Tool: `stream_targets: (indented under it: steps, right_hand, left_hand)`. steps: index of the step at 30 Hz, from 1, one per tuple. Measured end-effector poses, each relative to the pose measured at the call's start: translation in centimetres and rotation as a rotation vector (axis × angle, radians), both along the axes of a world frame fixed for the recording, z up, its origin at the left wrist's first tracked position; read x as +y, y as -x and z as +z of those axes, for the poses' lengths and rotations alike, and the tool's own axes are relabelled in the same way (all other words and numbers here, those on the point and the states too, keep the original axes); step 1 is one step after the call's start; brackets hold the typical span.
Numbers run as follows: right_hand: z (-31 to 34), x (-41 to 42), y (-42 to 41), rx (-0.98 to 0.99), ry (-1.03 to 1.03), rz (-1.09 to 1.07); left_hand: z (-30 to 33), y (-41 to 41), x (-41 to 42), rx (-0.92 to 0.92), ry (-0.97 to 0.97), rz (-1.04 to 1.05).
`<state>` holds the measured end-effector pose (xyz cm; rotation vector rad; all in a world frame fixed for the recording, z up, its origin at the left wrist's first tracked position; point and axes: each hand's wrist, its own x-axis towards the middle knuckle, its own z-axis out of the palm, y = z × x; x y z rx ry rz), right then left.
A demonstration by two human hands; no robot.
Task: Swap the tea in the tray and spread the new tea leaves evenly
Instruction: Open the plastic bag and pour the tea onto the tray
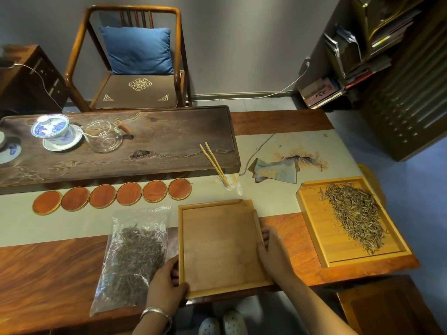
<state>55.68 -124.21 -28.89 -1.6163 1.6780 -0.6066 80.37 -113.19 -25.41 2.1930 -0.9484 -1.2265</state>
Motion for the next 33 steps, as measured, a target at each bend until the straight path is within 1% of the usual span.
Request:
stream_targets:
  steps: [5,11,18,21,26,30,33]
  right_hand:
    - [0.2,-0.1,-0.2,0.038,0.001,-0.019]
    - [0.6,-0.3,-0.4,0.073,-0.073,-0.026]
    - [1.2,-0.3,-0.5,0.081,-0.082,-0.02]
    - [1.3,-0.2,-0.5,0.075,-0.074,-0.016]
    - [1.3,-0.2,-0.7,0.085,-0.072,-0.031]
    - [1.2,-0.2,-0.7,0.095,-0.091,-0.037]
    - [1.2,-0.3,-0.6,0.097,-0.095,-0.037]
  left_hand:
    - [0.2,0.2,0.1,0.008,0.046,-0.004]
    - [-0.1,0.5,0.9,-0.005,0.112,0.033]
    - [-0.6,0.1,0.6,-0.008,0.136,0.004]
    - [-0.7,-0.1,0.5,-0.02,0.127,-0.01]
    - [-0.6,0.0,0.3,0.012,0.099,-0.003]
    - [-0.5,0.0,0.2,-0.012,0.074,-0.024]
    - [0.1,-0.1,0.0,-0.071,0.078,-0.096]
